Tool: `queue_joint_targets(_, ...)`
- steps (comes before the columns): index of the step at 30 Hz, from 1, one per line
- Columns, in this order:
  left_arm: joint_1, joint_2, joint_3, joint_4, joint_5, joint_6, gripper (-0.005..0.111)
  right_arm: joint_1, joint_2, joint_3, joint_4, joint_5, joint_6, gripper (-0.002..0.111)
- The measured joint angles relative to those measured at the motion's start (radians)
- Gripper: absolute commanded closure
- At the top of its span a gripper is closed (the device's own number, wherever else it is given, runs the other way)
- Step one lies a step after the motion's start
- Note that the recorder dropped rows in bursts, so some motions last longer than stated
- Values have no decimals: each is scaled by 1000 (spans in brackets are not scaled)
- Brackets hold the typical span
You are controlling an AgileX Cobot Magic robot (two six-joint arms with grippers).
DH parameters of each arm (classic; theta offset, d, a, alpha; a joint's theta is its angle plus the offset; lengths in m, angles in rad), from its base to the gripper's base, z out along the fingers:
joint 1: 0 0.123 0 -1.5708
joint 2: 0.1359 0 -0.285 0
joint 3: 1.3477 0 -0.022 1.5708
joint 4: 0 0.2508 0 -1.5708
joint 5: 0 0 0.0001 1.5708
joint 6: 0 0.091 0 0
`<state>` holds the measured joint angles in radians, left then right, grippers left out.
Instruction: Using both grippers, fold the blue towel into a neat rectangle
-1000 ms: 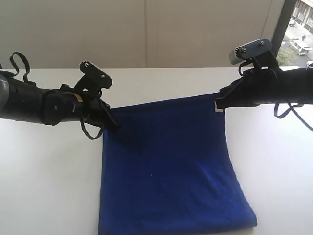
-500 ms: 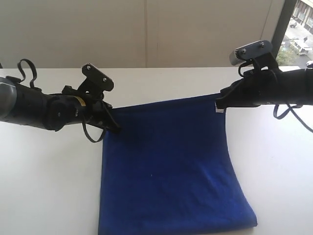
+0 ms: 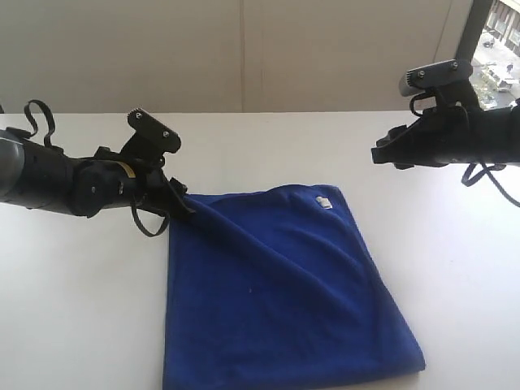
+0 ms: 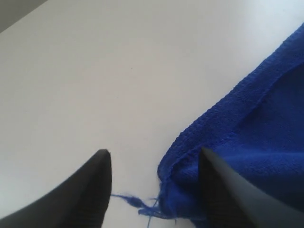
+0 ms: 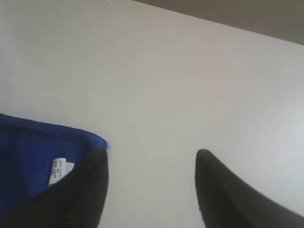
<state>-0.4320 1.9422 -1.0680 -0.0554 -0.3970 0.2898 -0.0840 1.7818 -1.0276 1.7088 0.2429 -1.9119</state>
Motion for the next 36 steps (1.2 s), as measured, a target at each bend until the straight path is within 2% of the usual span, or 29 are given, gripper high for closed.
queue_joint_targets(7, 0, -33, 0, 0, 1, 17, 44, 0, -27, 0, 4, 27, 56, 55)
queue_joint_targets(11, 0, -82, 0, 0, 1, 48, 37, 0, -33, 0, 4, 93, 104, 56)
queue_joint_targets(15, 0, -135, 0, -5, 40, 60, 37, 0, -35, 0, -46, 118, 173, 60)
queue_joint_targets(17, 0, -174, 0, -7, 105, 31, 44, -3, -40, 0, -118, 120, 245, 65)
queue_joint_targets(18, 0, -200, 0, -7, 148, 9, 51, -3, -44, 0, -173, 122, 299, 69)
queue_joint_targets(23, -15, -299, 0, -9, 461, -149, 106, -3, -80, 0, -432, 212, 563, 94)
queue_joint_targets(26, -76, -306, 0, -11, 574, -157, 106, -3, -93, 0, -477, 338, 611, 108)
queue_joint_targets(32, -261, -254, 0, -42, 683, -78, 106, -3, -94, 0, -516, 594, 674, 108)
queue_joint_targets(36, -296, -161, 0, -48, 728, -69, 106, -3, -95, 0, -678, 647, 816, 108)
